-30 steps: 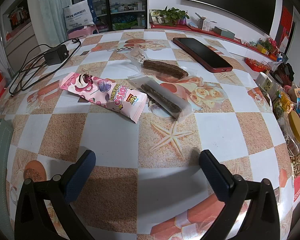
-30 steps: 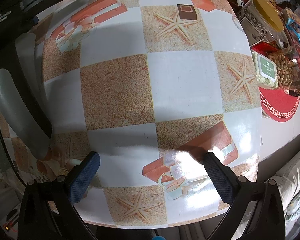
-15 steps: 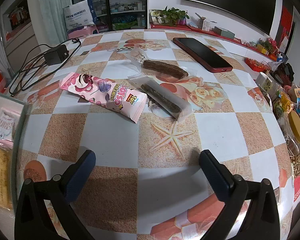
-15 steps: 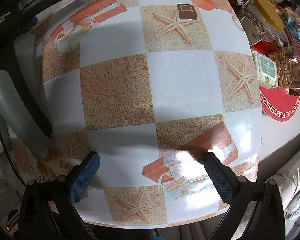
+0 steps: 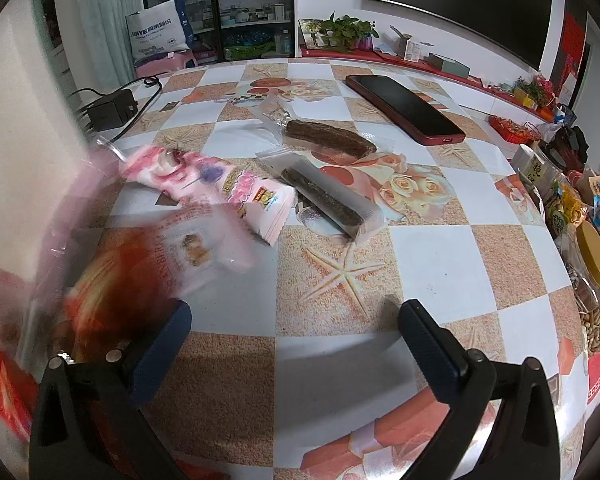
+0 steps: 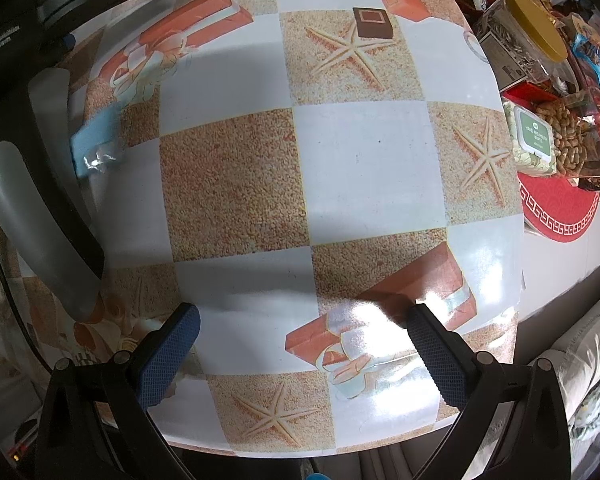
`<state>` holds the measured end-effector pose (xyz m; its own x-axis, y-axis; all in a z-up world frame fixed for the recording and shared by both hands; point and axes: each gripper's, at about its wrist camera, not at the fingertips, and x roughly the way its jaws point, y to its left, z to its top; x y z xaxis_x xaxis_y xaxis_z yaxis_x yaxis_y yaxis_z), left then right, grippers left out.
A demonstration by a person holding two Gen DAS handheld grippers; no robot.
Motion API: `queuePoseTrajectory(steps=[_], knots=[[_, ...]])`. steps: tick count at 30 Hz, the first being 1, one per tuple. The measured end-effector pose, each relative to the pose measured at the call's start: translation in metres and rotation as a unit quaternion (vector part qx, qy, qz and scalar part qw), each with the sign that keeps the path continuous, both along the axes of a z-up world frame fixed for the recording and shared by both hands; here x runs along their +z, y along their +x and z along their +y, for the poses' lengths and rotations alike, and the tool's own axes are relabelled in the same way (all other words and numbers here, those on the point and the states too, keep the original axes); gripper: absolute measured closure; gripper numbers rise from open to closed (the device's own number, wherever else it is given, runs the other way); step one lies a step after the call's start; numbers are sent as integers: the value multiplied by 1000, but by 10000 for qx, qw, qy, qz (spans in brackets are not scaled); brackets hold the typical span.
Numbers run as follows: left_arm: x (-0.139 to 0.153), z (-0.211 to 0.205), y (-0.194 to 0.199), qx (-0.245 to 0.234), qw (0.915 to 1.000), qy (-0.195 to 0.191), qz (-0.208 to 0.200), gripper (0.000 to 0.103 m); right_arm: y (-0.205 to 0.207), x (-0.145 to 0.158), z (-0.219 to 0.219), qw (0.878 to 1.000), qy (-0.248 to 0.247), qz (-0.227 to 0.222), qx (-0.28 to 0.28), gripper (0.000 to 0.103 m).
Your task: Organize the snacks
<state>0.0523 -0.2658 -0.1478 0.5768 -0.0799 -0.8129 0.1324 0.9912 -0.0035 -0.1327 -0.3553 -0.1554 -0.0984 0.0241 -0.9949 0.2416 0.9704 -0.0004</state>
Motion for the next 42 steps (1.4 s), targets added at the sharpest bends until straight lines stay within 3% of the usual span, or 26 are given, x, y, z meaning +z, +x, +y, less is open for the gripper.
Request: queuePoseTrajectory(steps=[17, 25, 32, 42], knots=[[0, 0, 0, -2, 10000, 0, 0, 0, 4, 1, 0, 9999, -16, 157, 0, 0], [1, 0, 0, -2, 10000, 0, 0, 0, 16, 76, 8, 9971, -344, -662, 123, 0], [0, 0, 0, -2, 10000, 0, 0, 0, 46, 153, 39, 9905, -152, -1332, 302, 0], [0, 0, 0, -2, 10000, 0, 0, 0, 67, 196, 101, 9772, -68, -1855, 1032, 0]])
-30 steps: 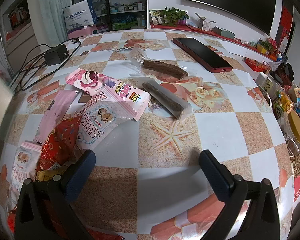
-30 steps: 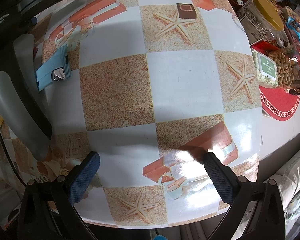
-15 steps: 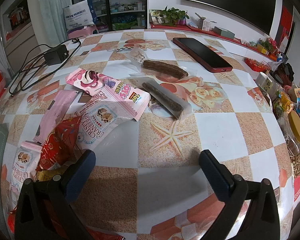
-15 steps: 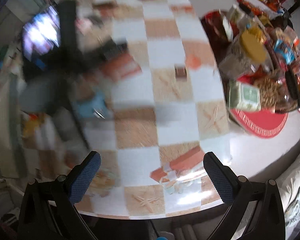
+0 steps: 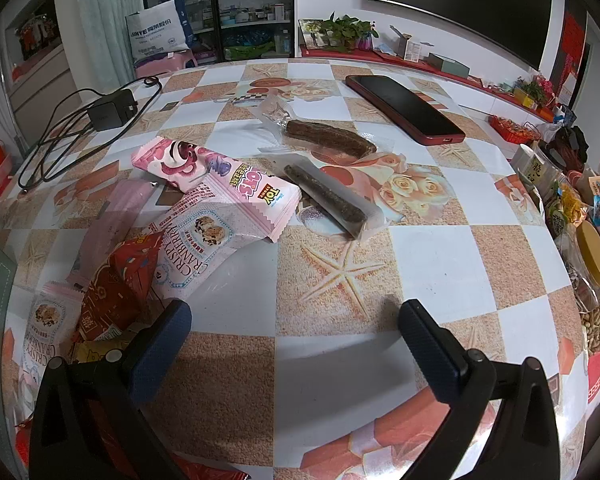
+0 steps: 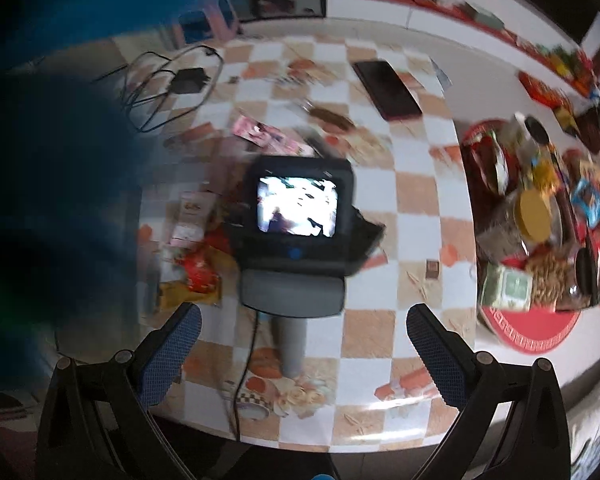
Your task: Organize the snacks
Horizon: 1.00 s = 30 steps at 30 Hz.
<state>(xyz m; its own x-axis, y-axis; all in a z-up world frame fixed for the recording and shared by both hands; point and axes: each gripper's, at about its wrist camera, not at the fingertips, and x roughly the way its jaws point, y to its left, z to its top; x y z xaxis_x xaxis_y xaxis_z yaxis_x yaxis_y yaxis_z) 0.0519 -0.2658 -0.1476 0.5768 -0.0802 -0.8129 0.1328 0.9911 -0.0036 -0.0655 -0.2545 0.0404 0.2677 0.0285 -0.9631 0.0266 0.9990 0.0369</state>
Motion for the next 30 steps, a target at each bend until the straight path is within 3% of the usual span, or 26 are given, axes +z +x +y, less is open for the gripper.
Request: queuePoseTrajectory(steps=[18, 30], knots=[[0, 0, 0, -1, 10000, 0, -1, 0, -10, 4, 5, 9997, 33, -231, 71, 0], [0, 0, 0, -1, 10000, 0, -1, 0, -20, -2, 5, 9994, 314, -102, 117, 0]])
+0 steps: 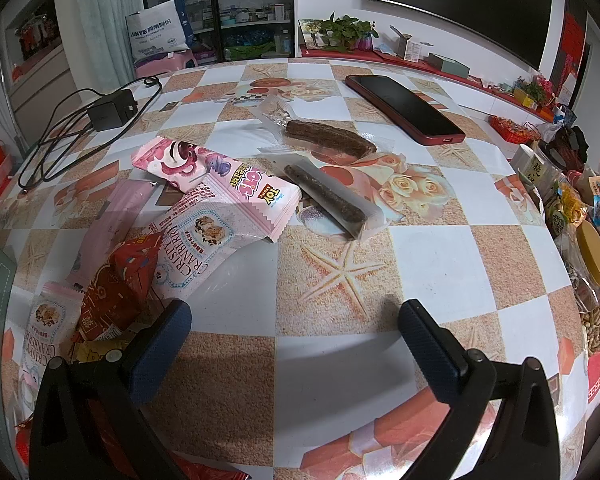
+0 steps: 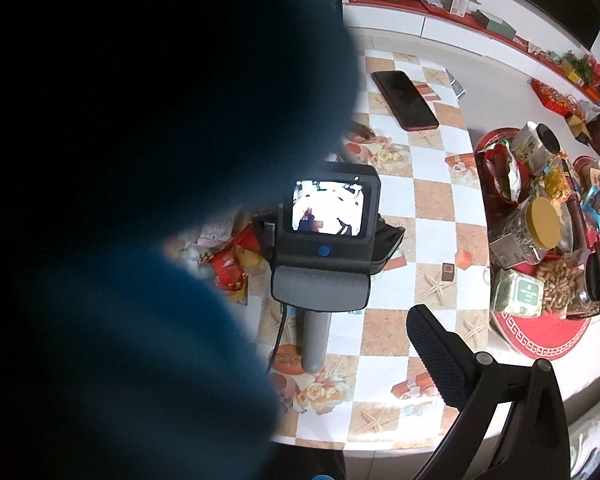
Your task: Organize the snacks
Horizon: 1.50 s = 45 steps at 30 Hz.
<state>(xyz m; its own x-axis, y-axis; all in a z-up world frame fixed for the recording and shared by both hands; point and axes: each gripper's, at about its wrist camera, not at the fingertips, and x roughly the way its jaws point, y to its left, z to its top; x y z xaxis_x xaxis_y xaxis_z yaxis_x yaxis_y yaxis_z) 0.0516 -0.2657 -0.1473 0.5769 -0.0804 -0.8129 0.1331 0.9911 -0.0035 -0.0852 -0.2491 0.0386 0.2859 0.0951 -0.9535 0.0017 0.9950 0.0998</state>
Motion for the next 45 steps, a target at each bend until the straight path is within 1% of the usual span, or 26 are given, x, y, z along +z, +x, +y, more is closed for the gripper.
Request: queuePoseTrajectory(steps=[5, 10, 13, 14, 16, 18, 19, 21, 22, 24, 26, 30, 35, 37, 40, 42, 43, 45], knots=[[0, 0, 0, 0, 10000, 0, 0, 0, -4, -4, -2, 9997, 212, 134, 20, 0], [0, 0, 0, 0, 10000, 0, 0, 0, -6, -8, -4, 9992, 319, 233, 21, 0], [0, 0, 0, 0, 10000, 0, 0, 0, -9, -15, -6, 9989, 348, 327, 19, 0], [0, 0, 0, 0, 10000, 0, 0, 0, -10, -21, -10, 9983, 382, 439, -25, 0], [0, 0, 0, 0, 10000, 0, 0, 0, -16, -38, -24, 9962, 470, 685, -265, 0], [0, 0, 0, 0, 10000, 0, 0, 0, -1, -49, -47, 9917, 549, 963, -648, 0], [0, 0, 0, 0, 10000, 0, 0, 0, -7, -58, -54, 9887, 555, 1108, -843, 0], [0, 0, 0, 0, 10000, 0, 0, 0, -33, -62, -74, 9823, 525, 1385, -1145, 0], [0, 0, 0, 0, 10000, 0, 0, 0, -35, -64, -81, 9792, 516, 1511, -1255, 0], [0, 0, 0, 0, 10000, 1, 0, 0, -47, -75, -94, 9730, 531, 1730, -1432, 0], [0, 0, 0, 0, 10000, 0, -1, 0, -60, -81, -104, 9690, 603, 1856, -1517, 0], [0, 0, 0, 0, 10000, -1, -1, 0, -67, -98, -118, 9662, 568, 2026, -1486, 0], [0, 0, 0, 11, 10000, -6, -1, 0, -64, -121, -119, 9644, 561, 2178, -1389, 0], [0, 0, 2, 53, 10000, -2, 2, 0, -63, -127, -120, 9640, 605, 2210, -1346, 0], [-1, -1, 0, 270, 9996, 11, 27, 0, -60, -135, -124, 9626, 633, 2289, -1301, 0], [1, -3, -1, 363, 9992, 29, 188, 0, -56, -141, -127, 9620, 592, 2355, -1247, 0], [2, -4, 2, 346, 9987, 44, 364, 0, -54, -143, -128, 9616, 572, 2386, -1227, 0], [4, -7, 12, 111, 9955, 124, 933, 0, -48, -144, -130, 9616, 571, 2375, -1252, 0]])
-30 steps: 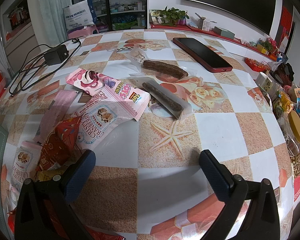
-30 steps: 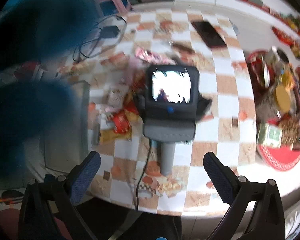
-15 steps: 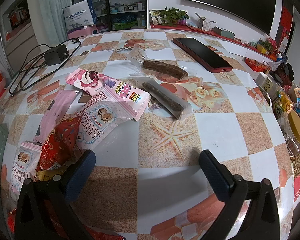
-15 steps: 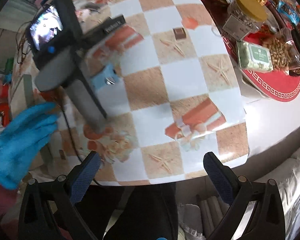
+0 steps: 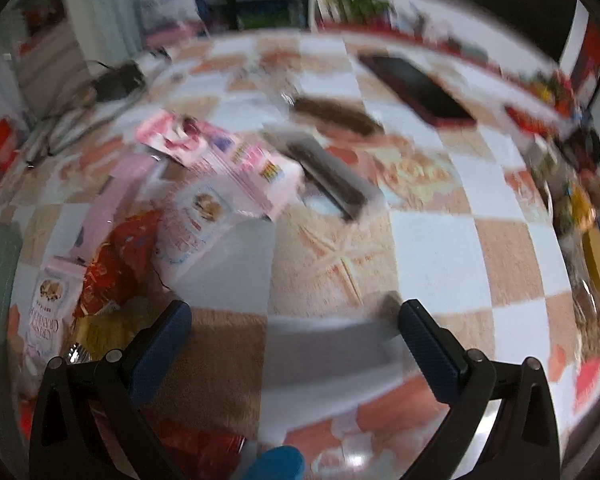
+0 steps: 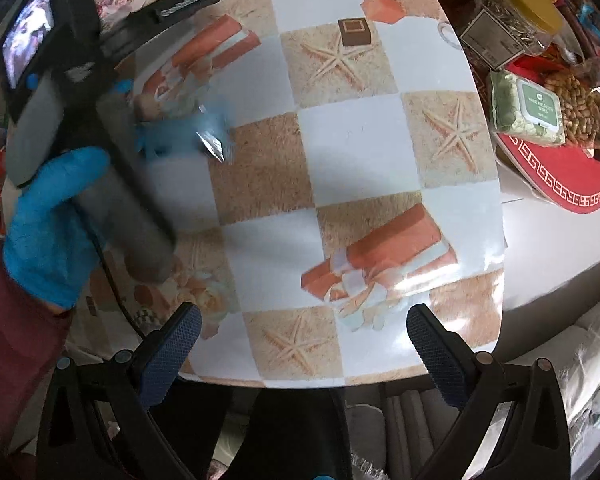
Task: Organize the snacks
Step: 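Grasp the white Crispy Cranberry packet with left tool while right grasps blue packet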
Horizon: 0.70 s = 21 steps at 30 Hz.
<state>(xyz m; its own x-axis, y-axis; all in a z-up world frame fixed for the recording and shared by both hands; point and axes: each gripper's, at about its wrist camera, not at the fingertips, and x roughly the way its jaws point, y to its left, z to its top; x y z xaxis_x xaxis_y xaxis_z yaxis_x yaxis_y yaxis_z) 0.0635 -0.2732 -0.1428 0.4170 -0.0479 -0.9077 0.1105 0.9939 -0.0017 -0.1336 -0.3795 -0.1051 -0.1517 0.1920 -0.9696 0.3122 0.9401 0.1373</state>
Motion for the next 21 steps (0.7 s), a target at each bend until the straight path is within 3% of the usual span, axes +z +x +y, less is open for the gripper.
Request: queuePoseTrajectory(steps=[2, 4, 6, 9, 12, 16, 21], knots=[[1, -5, 6, -406, 9985, 42, 377, 0, 5, 2, -3, 9999, 12, -83, -90, 0], [1, -12, 12, -905, 9902, 242, 1037, 0, 10, 4, -5, 9996, 44, -140, -221, 0], [13, -7, 16, -993, 9846, 258, 1413, 0, 15, 7, -4, 9993, 70, -217, -311, 0], [64, 27, 11, -829, 9925, 6, 899, 0, 23, 9, -3, 9985, 22, -379, -399, 0], [91, 68, 9, -741, 9956, 156, 554, 0, 37, 7, 7, 9986, -20, -484, -216, 0], [62, 124, 20, -531, 9912, 550, 1078, 0, 67, 6, 44, 9921, -339, -770, 927, 0], [30, 158, 28, -389, 9856, 428, 1587, 0, 97, -9, 79, 9758, -515, -818, 1960, 0]])
